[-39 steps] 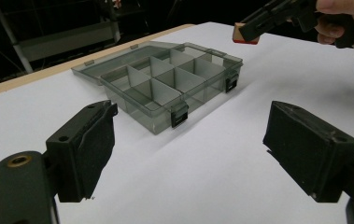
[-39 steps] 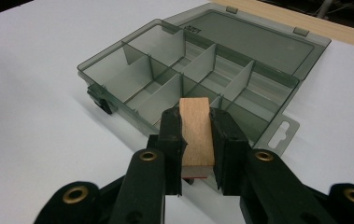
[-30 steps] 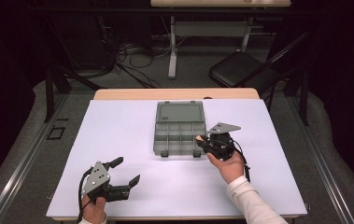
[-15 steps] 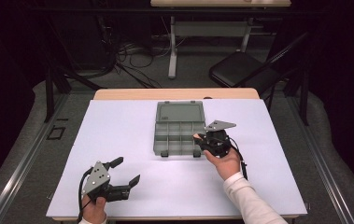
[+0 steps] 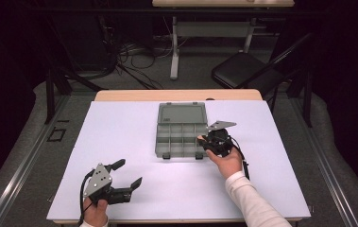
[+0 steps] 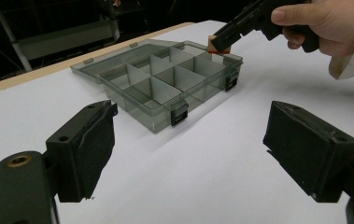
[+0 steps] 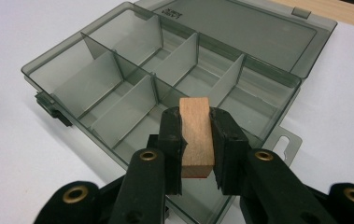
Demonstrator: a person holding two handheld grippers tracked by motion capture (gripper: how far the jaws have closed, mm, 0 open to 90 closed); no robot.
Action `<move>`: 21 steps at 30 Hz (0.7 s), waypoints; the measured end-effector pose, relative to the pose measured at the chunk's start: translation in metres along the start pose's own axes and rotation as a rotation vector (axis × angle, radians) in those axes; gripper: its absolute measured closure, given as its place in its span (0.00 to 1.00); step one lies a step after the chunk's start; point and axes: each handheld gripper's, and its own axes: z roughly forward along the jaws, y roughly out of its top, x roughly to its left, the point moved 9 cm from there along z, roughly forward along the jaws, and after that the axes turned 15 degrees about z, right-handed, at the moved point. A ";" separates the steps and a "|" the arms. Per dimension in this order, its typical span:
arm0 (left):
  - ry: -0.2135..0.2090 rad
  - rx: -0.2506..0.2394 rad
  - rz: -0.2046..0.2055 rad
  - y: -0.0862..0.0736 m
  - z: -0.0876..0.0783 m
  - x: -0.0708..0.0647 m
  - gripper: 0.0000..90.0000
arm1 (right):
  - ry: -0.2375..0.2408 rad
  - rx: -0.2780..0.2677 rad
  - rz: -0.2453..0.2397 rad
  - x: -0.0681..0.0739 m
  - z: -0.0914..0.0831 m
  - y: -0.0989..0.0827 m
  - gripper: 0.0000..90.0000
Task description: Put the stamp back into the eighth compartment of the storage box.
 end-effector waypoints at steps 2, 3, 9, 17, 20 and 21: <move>-0.001 0.000 0.002 0.000 0.000 0.000 0.18 | -0.009 0.007 -0.002 -0.001 0.002 -0.001 0.84; -0.002 0.000 0.003 0.000 0.000 0.000 0.18 | -0.013 0.008 -0.004 -0.001 0.003 -0.002 0.84; -0.002 -0.002 0.001 0.000 0.000 0.000 0.18 | -0.019 0.027 0.003 -0.004 0.009 -0.005 0.84; 0.000 -0.001 -0.001 0.000 0.000 0.000 0.18 | -0.025 0.041 0.000 -0.005 0.012 -0.007 0.84; -0.001 0.000 0.003 0.000 0.000 0.000 0.18 | -0.025 0.042 -0.001 -0.005 0.012 -0.008 0.84; -0.001 0.000 0.001 0.000 0.000 0.000 0.18 | -0.025 0.044 -0.001 -0.004 0.013 -0.008 0.84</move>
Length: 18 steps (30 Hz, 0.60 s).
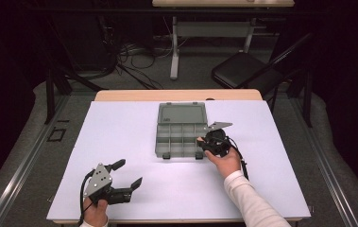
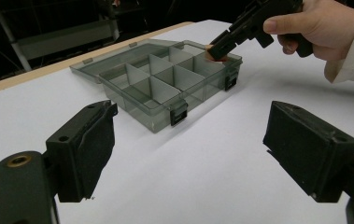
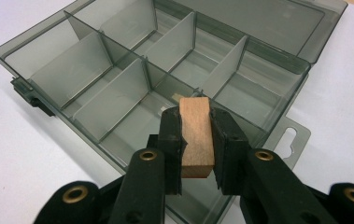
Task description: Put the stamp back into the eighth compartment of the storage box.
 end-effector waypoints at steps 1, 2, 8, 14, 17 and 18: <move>0.001 0.001 0.000 0.000 0.000 0.000 0.18 | 0.001 0.003 -0.002 0.000 0.000 0.000 0.84; 0.000 -0.001 -0.001 0.000 0.000 0.000 0.18 | 0.001 0.007 -0.002 0.000 0.000 -0.001 0.84; 0.001 -0.002 -0.003 0.000 0.000 0.001 0.18 | -0.003 0.005 -0.002 0.000 0.001 -0.001 0.84; 0.000 -0.002 -0.004 0.000 0.000 0.001 0.18 | 0.000 0.005 0.003 0.000 0.001 -0.001 0.84; -0.001 -0.001 -0.002 0.000 0.000 0.001 0.18 | -0.001 0.005 0.000 0.000 0.001 -0.001 0.84; 0.001 -0.001 -0.002 0.000 0.000 0.001 0.18 | 0.001 0.006 -0.007 0.000 0.001 -0.001 0.83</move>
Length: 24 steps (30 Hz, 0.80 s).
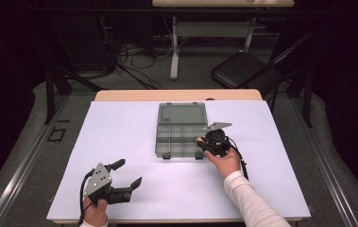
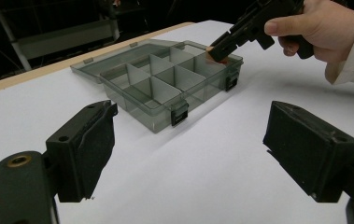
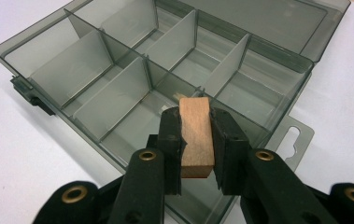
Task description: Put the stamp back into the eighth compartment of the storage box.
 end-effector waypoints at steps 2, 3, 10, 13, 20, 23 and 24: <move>0.000 -0.001 -0.004 0.000 0.001 0.000 0.18 | -0.001 -0.003 0.008 0.000 0.000 0.000 0.80; 0.000 -0.001 -0.004 0.000 0.001 0.000 0.18 | -0.001 -0.003 0.008 0.000 0.000 0.000 0.80; 0.001 -0.001 -0.012 -0.001 0.004 0.002 0.18 | 0.004 -0.019 0.008 0.001 -0.004 0.003 0.77; 0.000 0.001 -0.011 -0.001 0.006 0.002 0.18 | 0.005 -0.023 0.005 0.000 -0.004 0.003 0.75; -0.002 0.006 -0.013 -0.001 0.007 0.003 0.18 | 0.007 -0.040 0.021 -0.001 -0.006 0.006 0.54; -0.006 0.006 -0.011 -0.001 0.008 0.002 0.18 | -0.002 -0.053 0.022 -0.002 -0.007 0.007 0.48; -0.007 0.006 -0.009 -0.001 0.008 0.002 0.18 | -0.001 -0.063 0.031 -0.003 -0.009 0.009 0.43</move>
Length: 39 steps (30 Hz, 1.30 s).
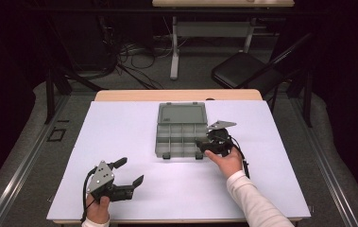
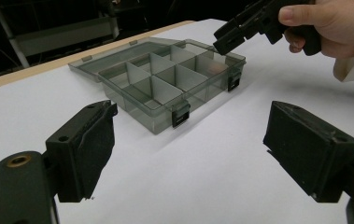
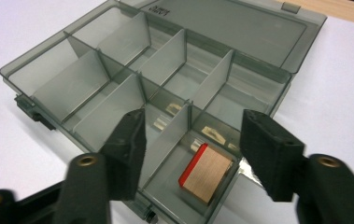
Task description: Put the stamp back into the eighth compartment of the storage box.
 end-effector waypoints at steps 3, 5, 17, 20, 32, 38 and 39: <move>0.001 -0.001 0.000 0.000 0.000 0.000 0.18 | -0.009 -0.005 0.005 -0.001 -0.001 0.001 0.39; 0.005 -0.001 -0.002 0.000 0.000 0.000 0.18 | -0.013 -0.005 0.006 -0.003 -0.001 0.002 0.34; 0.009 0.001 -0.009 -0.001 -0.001 0.001 0.18 | -0.020 -0.056 -0.005 -0.001 -0.007 0.012 0.19; 0.007 -0.002 -0.009 0.000 -0.001 0.001 0.18 | -0.022 -0.059 -0.010 0.000 -0.007 0.012 0.18; 0.008 -0.001 -0.008 0.000 -0.001 0.001 0.18 | -0.011 -0.066 -0.015 0.003 -0.011 0.013 0.17; 0.010 -0.002 -0.008 0.000 -0.002 0.001 0.18 | 0.009 -0.092 -0.022 0.011 -0.021 0.016 0.17; 0.010 -0.002 -0.008 0.000 -0.002 0.001 0.18 | 0.009 -0.092 -0.022 0.011 -0.021 0.016 0.17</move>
